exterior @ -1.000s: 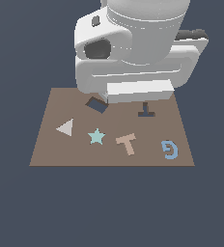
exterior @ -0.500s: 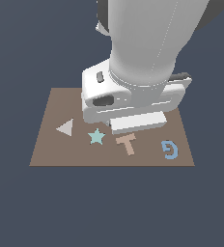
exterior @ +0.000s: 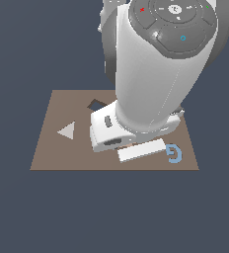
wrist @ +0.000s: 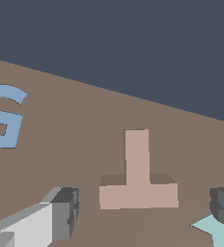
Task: Insert a designated object into the corresponding slot on a board.
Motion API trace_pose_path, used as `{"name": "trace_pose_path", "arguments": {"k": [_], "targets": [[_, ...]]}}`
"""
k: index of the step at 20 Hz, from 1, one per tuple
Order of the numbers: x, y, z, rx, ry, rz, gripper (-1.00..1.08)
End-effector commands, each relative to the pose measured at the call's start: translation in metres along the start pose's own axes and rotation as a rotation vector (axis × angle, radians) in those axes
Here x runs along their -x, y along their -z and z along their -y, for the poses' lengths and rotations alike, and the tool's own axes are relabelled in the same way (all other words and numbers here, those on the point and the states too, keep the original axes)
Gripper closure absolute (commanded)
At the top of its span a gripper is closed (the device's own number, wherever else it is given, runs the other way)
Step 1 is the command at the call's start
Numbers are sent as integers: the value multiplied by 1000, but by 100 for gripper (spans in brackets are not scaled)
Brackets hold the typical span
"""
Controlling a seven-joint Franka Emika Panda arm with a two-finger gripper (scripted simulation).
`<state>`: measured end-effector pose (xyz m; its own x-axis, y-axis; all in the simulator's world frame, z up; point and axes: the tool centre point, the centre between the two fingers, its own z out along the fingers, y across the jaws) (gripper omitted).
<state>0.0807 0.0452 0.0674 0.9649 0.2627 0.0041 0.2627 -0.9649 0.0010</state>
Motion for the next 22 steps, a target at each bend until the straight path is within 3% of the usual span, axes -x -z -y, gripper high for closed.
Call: {"name": "trace_pose_path", "arguments": {"k": [1, 20, 21, 22], "targets": [[-5, -8, 0, 0, 15, 1, -92], [-11, -38, 0, -1, 30, 4, -92], [-11, -38, 0, -1, 30, 4, 108], [-11, -38, 0, -1, 30, 4, 108]]}}
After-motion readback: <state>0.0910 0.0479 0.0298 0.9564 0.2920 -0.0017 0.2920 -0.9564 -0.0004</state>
